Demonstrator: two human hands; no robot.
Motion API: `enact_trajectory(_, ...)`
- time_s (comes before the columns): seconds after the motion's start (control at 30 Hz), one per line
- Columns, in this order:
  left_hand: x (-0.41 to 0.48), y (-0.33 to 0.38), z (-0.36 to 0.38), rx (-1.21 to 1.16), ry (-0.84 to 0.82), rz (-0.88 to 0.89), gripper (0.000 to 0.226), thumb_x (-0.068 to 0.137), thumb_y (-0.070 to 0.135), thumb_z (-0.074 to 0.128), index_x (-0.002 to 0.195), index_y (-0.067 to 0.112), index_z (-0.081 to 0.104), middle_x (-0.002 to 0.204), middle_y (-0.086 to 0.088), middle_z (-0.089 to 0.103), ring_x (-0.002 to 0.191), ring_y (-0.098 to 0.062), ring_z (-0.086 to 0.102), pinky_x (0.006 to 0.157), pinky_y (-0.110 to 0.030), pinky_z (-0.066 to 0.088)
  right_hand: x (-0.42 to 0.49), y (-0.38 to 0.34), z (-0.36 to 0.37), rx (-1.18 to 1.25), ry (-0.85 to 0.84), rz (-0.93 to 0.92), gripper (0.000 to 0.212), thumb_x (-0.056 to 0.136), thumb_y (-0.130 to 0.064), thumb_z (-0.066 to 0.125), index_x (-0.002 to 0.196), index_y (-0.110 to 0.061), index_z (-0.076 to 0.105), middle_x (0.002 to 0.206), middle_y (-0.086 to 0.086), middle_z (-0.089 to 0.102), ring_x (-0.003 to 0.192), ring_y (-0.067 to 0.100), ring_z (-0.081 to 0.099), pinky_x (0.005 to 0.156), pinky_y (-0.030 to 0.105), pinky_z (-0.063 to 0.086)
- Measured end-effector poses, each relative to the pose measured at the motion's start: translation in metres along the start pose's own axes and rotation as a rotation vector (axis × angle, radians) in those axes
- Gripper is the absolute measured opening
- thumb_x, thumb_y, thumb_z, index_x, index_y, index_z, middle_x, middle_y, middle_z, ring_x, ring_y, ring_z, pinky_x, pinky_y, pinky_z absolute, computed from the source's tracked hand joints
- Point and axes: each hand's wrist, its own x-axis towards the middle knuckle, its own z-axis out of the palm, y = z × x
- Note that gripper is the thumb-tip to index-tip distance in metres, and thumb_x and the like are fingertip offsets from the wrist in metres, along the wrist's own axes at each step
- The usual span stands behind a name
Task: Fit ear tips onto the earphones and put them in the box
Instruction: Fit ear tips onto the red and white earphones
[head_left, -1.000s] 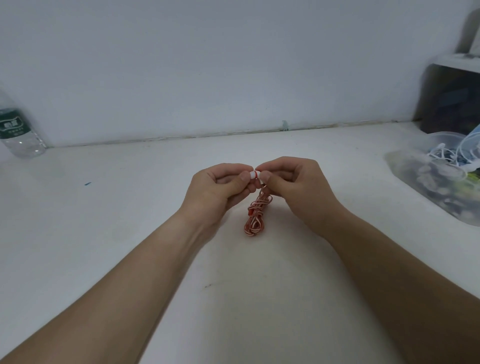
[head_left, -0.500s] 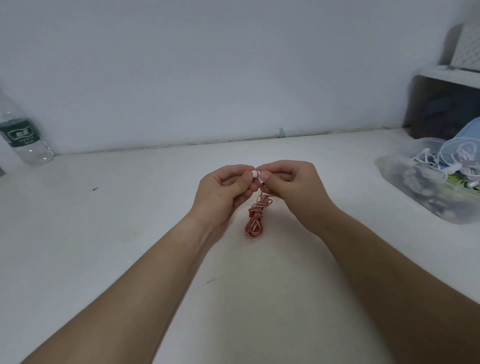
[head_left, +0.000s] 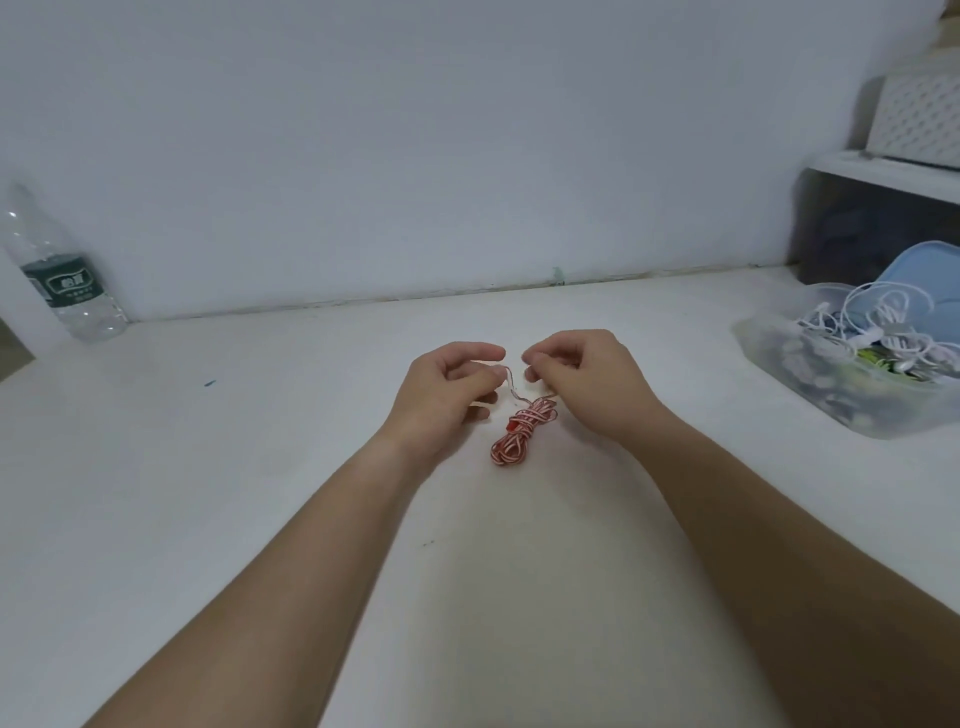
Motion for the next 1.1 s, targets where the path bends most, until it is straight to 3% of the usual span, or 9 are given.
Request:
enact_trajectory(0.07,0.000,0.000,-0.002,0.148,0.009,0.036,0.021,0.086,0.012,0.071,0.105,0.020,0.072,0.077,0.001,0.060,0.074,-0.011,0.059,0.063,-0.024,0.044,0.004,-0.003,-0.010,-0.141,-0.006,0.062,0.026,0.093,-0.011,0.054,0.099,-0.026,0.073,0.098,-0.012,0.071,0.086,-0.004,0.062,0.071,0.007,0.040)
enact_trajectory(0.17,-0.001,-0.002,-0.003,0.371,0.002,0.075,0.025,0.081,0.015,0.068,0.098,0.033,0.072,0.077,0.007,0.063,0.069,-0.009,0.055,0.068,-0.025,0.044,0.005,-0.009,-0.025,-0.305,-0.183,0.127,0.044,0.088,0.000,0.045,0.111,-0.028,0.069,0.105,-0.005,0.064,0.095,0.007,0.061,0.070,0.015,0.040)
enact_trajectory(0.27,-0.004,-0.003,-0.002,0.530,-0.032,0.055,0.027,0.080,0.012,0.059,0.088,0.033,0.074,0.072,0.007,0.067,0.062,-0.006,0.060,0.062,-0.024,0.049,0.002,-0.016,-0.028,-0.518,-0.426,0.111,0.059,0.084,0.001,0.055,0.133,-0.033,0.057,0.122,-0.001,0.055,0.083,0.004,0.053,0.063,0.013,0.037)
enact_trajectory(0.37,-0.008,-0.001,-0.003,0.630,-0.051,0.039,0.027,0.080,0.014,0.056,0.081,0.032,0.077,0.073,0.009,0.072,0.064,-0.004,0.065,0.058,-0.020,0.051,0.002,-0.020,-0.022,-0.627,-0.475,0.083,0.070,0.081,-0.007,0.066,0.143,-0.033,0.049,0.129,-0.002,0.048,0.095,0.013,0.055,0.073,0.020,0.045)
enact_trajectory(0.47,-0.007,0.001,-0.008,0.682,-0.051,0.036,0.024,0.080,0.016,0.058,0.080,0.032,0.076,0.077,0.011,0.072,0.072,-0.004,0.067,0.059,-0.016,0.051,0.003,-0.024,-0.018,-0.685,-0.479,0.053,0.056,0.079,-0.012,0.068,0.133,-0.027,0.061,0.124,-0.003,0.056,0.102,0.016,0.058,0.088,0.028,0.051)
enact_trajectory(0.57,-0.005,0.001,-0.012,0.648,-0.047,0.003,0.021,0.080,0.012,0.061,0.081,0.028,0.076,0.070,0.009,0.072,0.066,-0.004,0.066,0.059,-0.016,0.050,0.001,-0.025,-0.014,-0.683,-0.434,0.044,0.034,0.076,-0.020,0.071,0.108,-0.026,0.074,0.108,0.000,0.071,0.098,0.019,0.066,0.085,0.035,0.056)
enact_trajectory(0.8,-0.007,0.004,-0.009,0.333,-0.053,-0.099,0.013,0.080,0.001,0.074,0.090,0.009,0.075,0.076,-0.007,0.076,0.067,-0.019,0.072,0.073,-0.031,0.059,-0.010,-0.014,-0.015,-0.407,-0.235,0.056,0.019,0.069,-0.035,0.088,0.077,-0.023,0.076,0.068,-0.009,0.069,0.061,0.005,0.062,0.054,0.019,0.048)
enact_trajectory(0.97,-0.011,0.008,0.003,0.126,-0.081,-0.127,0.018,0.081,-0.005,0.074,0.097,0.001,0.072,0.082,-0.013,0.073,0.067,-0.018,0.071,0.063,-0.022,0.056,-0.017,-0.006,-0.025,-0.064,-0.129,0.127,0.016,0.072,-0.017,0.088,0.082,-0.012,0.076,0.077,0.009,0.076,0.072,0.019,0.071,0.080,0.040,0.061)
enact_trajectory(1.1,-0.011,0.020,0.021,-0.002,-0.072,-0.116,0.020,0.079,-0.005,0.077,0.097,0.002,0.072,0.093,-0.018,0.075,0.083,-0.026,0.073,0.085,-0.033,0.059,-0.026,-0.017,-0.042,0.380,-0.071,0.265,0.021,0.077,0.003,0.081,0.096,0.003,0.072,0.095,0.018,0.075,0.087,0.025,0.071,0.090,0.041,0.059)
